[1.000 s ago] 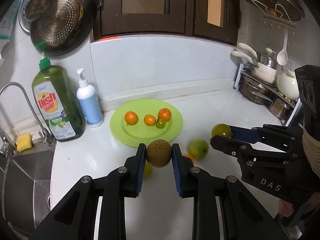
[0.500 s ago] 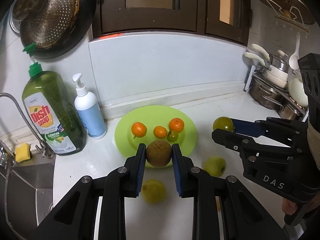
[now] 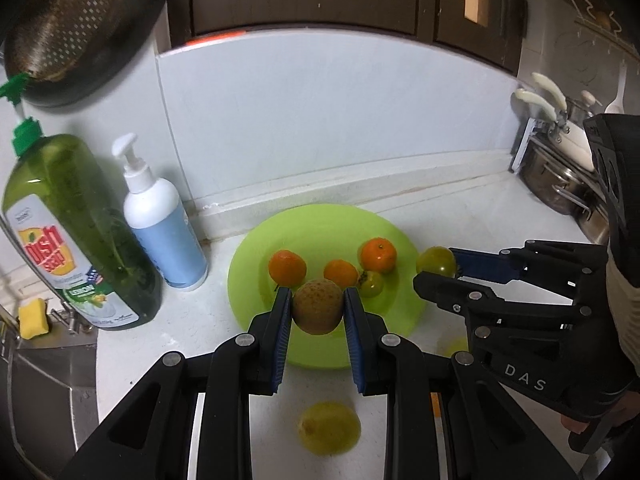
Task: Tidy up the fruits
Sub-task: 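Carry the kiwi in the left tool to the plate while the right tool carries the green tomato, then open the left tool over the plate while the right tool releases the green tomato there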
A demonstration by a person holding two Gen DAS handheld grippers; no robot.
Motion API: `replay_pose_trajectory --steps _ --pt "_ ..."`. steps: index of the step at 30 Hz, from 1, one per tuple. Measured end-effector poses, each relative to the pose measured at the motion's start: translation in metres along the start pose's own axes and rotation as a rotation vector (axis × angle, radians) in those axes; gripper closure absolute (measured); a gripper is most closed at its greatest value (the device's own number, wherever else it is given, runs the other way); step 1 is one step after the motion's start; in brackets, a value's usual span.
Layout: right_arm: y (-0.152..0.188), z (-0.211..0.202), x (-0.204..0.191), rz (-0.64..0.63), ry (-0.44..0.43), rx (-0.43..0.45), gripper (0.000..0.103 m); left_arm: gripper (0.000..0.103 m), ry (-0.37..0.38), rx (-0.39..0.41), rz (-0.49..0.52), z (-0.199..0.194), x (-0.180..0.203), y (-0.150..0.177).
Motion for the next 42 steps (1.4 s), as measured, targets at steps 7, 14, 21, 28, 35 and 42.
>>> replay_pose_trajectory --steps 7,14,21,28,35,42 --pt "0.002 0.033 0.006 0.005 -0.005 -0.066 0.073 0.077 -0.003 -0.065 -0.004 0.034 -0.006 0.005" --pt "0.004 0.057 0.010 0.012 -0.011 -0.116 0.073 0.077 0.009 -0.123 -0.008 0.061 -0.008 0.009" --pt "0.006 0.071 0.012 0.013 -0.010 -0.147 0.073 0.077 0.014 -0.159 -0.001 0.078 -0.011 0.012" --pt "0.007 0.079 0.010 0.011 -0.006 -0.166 0.073 0.077 0.015 -0.179 0.001 0.087 -0.013 0.013" --pt "0.007 0.078 0.013 0.035 -0.009 -0.169 0.066 0.070 0.018 -0.174 -0.013 0.084 -0.014 0.012" --pt "0.007 0.068 0.013 0.028 0.001 -0.143 0.066 0.069 0.008 -0.139 -0.010 0.064 -0.013 0.011"
Point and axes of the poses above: each gripper's, at about its wrist camera, not at the fingertips, and z roughly the way its jaws point, x to its right, y to its underside, the point moved 4 cm from there along z, roughly the way its jaws point, and after that the axes turned 3 degrees about y, right-handed, at the moved point
